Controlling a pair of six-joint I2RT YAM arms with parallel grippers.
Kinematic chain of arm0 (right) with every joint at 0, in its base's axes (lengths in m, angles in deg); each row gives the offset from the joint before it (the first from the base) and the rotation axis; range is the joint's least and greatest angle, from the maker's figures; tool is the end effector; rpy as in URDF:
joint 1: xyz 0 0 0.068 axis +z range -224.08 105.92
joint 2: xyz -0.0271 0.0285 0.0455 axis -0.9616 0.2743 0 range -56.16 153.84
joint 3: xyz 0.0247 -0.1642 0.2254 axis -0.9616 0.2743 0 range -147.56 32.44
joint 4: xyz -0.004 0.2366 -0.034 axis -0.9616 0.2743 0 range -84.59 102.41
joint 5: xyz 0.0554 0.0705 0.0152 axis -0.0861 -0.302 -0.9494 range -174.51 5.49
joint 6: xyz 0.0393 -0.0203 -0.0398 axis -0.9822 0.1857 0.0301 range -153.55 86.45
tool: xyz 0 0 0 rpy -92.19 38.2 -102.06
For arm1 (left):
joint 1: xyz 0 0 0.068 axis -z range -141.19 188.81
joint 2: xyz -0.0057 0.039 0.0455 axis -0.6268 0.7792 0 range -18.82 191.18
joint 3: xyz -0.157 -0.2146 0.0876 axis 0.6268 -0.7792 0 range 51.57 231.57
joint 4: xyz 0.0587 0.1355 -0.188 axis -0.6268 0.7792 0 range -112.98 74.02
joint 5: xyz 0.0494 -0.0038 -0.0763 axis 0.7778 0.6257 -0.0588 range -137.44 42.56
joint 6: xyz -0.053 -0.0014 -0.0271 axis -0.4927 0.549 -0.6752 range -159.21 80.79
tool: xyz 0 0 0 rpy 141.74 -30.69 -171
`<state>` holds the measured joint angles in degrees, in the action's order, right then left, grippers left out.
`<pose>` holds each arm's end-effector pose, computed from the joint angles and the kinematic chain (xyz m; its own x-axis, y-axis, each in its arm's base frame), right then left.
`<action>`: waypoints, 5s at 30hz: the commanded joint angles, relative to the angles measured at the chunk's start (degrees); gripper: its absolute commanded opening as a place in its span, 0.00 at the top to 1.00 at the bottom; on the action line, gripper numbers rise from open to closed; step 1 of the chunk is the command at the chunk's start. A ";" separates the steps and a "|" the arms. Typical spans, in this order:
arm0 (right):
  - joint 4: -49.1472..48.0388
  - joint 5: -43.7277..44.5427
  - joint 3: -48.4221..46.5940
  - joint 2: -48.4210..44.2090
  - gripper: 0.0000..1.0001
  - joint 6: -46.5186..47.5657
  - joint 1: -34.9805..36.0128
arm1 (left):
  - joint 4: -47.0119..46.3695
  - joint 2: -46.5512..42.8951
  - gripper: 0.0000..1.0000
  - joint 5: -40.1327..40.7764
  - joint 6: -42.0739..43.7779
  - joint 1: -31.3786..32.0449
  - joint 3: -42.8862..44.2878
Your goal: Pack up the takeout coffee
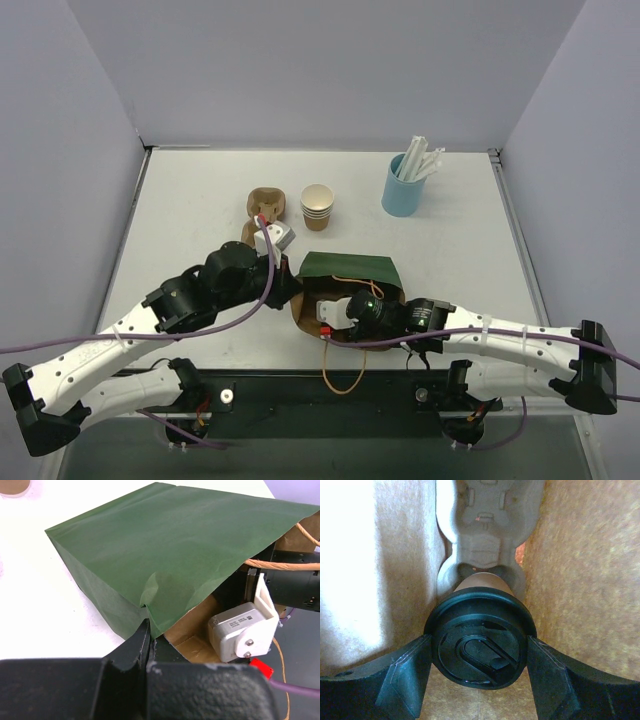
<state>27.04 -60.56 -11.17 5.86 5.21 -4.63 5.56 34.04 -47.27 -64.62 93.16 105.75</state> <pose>0.0898 0.1889 0.2670 0.2915 -0.8527 -0.4335 -0.7235 0.0999 -0.6830 0.1052 -0.1465 0.3411 -0.5888 0.0847 -0.8038 0.6182 0.6879 -0.3804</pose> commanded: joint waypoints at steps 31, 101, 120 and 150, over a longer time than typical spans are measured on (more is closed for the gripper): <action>-11.34 1.10 7.05 -1.29 0.58 0.88 -4.85 | -1.20 1.72 1.00 -1.39 0.62 1.99 4.54; -20.66 -7.33 11.89 -1.29 0.48 1.14 -16.01 | -4.10 6.64 1.00 -2.10 -1.40 3.22 5.77; -14.34 -9.71 9.17 -5.94 0.15 -0.62 -16.10 | -3.75 8.14 1.00 -1.48 -0.96 3.49 7.09; -7.92 -10.41 4.33 -9.37 0.13 -3.43 -15.05 | -4.89 9.98 1.00 -1.92 -0.08 3.57 5.86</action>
<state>17.60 -71.27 -3.53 -2.47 3.77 -19.99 2.78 43.35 -48.41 -65.49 96.53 110.58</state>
